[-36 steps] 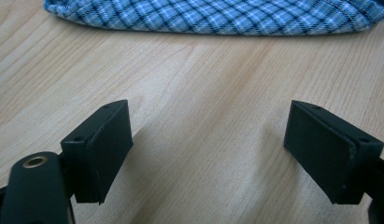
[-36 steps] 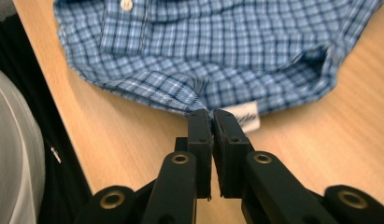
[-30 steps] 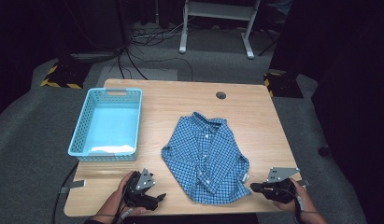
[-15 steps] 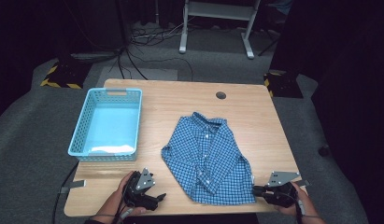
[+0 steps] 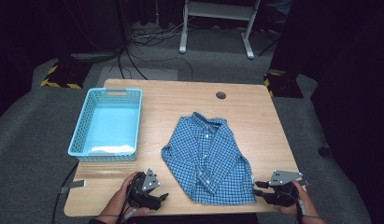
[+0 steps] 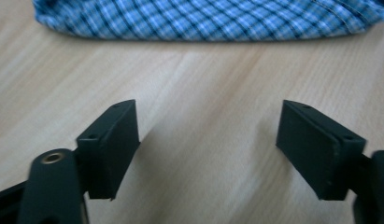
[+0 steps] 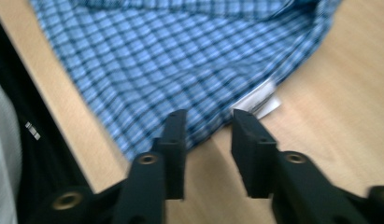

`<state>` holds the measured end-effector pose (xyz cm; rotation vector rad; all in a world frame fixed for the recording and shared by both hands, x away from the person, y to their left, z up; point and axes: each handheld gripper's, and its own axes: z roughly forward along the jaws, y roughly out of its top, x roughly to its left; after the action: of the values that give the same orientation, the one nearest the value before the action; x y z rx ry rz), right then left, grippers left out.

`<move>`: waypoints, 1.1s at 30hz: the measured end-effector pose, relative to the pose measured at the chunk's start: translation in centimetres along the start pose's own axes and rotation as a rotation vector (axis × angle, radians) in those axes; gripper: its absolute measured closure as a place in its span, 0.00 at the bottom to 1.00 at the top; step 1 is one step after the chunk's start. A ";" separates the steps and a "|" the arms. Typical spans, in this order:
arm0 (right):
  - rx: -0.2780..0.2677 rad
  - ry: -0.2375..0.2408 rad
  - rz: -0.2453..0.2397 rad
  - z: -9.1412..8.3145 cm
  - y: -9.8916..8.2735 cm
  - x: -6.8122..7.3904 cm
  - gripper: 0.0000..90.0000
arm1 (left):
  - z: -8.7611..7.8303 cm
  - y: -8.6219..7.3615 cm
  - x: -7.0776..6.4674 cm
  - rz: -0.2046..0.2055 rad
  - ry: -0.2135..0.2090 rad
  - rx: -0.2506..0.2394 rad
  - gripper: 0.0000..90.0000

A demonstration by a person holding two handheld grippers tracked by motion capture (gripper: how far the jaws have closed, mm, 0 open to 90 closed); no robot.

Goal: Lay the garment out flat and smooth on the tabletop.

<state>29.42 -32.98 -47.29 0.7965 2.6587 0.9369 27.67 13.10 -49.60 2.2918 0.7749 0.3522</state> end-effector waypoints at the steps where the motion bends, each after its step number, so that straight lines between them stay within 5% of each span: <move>1: -0.006 -0.010 0.004 0.0 0.2 0.0 0.68 | 0.0 0.3 0.0 -0.017 -0.018 -0.005 0.24; 3: -0.024 -0.016 0.014 0.0 0.5 -0.2 0.60 | 0.1 0.9 -0.1 -0.026 -0.031 -0.026 0.25; 9: -0.066 -0.031 0.046 0.8 2.0 -0.6 0.39 | 1.1 4.2 -1.1 0.033 -0.051 -0.056 0.26; 12: -0.066 -0.041 0.028 1.6 3.1 -0.6 0.32 | 2.1 6.4 -1.5 0.070 -0.050 -0.061 0.26; 20: -0.063 -0.015 -0.049 4.1 6.6 -1.2 0.27 | 6.1 10.9 -1.0 0.058 -0.004 -0.005 0.28; 28: -0.016 -0.025 -0.031 7.7 8.6 -2.6 0.29 | 8.5 11.4 0.3 0.042 -0.019 0.086 0.47; 33: 0.018 -0.026 -0.045 8.7 8.7 -2.6 0.31 | 8.6 11.2 1.2 0.064 -0.095 0.108 0.66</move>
<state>38.43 -24.29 -48.48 0.7450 2.6543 0.8872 37.21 2.75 -48.23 2.4194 0.6892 0.2331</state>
